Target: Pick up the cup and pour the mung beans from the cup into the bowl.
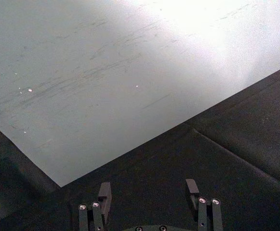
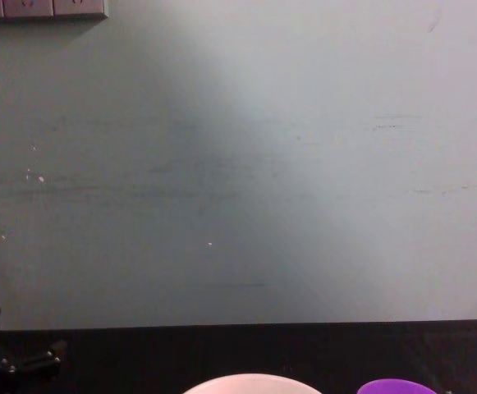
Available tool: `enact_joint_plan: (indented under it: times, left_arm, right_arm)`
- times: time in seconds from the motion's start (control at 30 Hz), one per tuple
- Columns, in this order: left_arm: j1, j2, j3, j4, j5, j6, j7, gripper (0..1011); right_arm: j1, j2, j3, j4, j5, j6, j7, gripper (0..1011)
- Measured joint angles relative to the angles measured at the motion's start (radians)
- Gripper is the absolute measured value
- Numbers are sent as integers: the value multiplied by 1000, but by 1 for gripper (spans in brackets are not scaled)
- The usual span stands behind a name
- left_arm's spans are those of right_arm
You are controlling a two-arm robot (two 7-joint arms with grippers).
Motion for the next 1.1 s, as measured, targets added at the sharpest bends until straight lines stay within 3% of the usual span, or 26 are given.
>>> enact_joint_plan:
  times: [0.53,0.8,0.83,1.1]
  left_arm:
    - [0,0,0,0,0,0,0,1000]
    - [0,0,0,0,0,0,0,1000]
    - [0,0,0,0,0,0,0,1000]
    - [0,0,0,0,0,0,0,1000]
  right_arm:
    - [-11,-31,31,15,-17,-5,29,1004]
    - [-14,-45,45,21,-25,-8,42,862]
    - [-16,-49,50,22,-27,-8,45,791]
    - [-34,-50,74,-15,-41,-2,48,738]
